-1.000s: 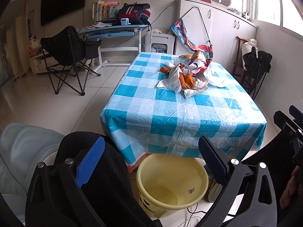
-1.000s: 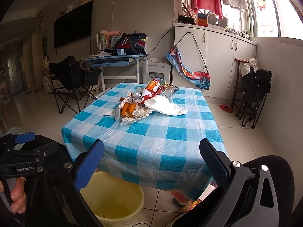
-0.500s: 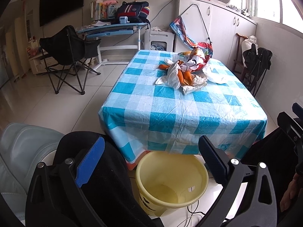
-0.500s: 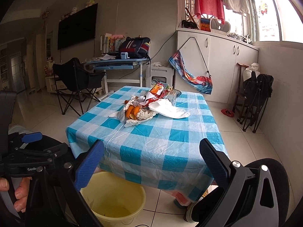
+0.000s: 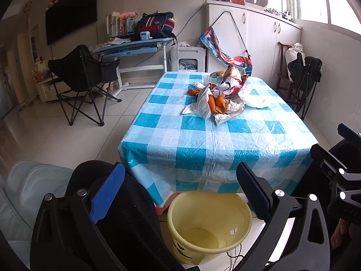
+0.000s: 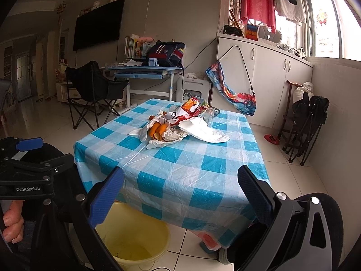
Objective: Collect trash
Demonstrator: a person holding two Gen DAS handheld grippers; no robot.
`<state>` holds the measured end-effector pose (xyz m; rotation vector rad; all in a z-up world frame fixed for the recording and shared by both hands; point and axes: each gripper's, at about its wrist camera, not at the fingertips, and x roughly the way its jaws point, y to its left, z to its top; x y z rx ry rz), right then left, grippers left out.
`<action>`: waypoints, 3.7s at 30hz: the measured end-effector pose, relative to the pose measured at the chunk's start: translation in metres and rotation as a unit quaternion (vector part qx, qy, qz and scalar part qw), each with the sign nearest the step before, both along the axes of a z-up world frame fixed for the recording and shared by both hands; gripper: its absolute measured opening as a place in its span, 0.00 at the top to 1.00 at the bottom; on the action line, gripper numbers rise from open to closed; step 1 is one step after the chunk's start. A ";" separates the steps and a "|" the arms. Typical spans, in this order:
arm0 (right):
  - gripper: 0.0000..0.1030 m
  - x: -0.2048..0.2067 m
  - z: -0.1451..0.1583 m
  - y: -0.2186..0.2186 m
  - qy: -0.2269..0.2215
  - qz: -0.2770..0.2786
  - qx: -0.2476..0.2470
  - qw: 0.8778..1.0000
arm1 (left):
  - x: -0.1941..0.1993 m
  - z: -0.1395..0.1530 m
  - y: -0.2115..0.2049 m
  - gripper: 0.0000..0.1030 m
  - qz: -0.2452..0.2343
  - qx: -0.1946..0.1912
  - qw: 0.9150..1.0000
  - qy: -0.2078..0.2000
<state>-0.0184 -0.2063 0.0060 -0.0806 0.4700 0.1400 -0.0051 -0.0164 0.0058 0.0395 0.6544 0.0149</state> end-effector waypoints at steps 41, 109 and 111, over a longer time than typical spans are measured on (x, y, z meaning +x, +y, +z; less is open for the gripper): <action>0.06 -0.002 -0.004 0.021 -0.004 0.021 -0.044 0.999 | 0.008 -0.007 0.025 0.07 0.023 -0.054 0.998 0.027; 0.06 -0.004 -0.003 0.013 -0.006 0.016 -0.027 0.999 | 0.006 -0.011 0.024 0.07 0.028 -0.049 0.998 0.028; 0.06 0.001 0.000 0.008 0.000 0.019 -0.009 1.000 | 0.008 -0.011 0.027 0.07 0.031 -0.053 0.998 0.033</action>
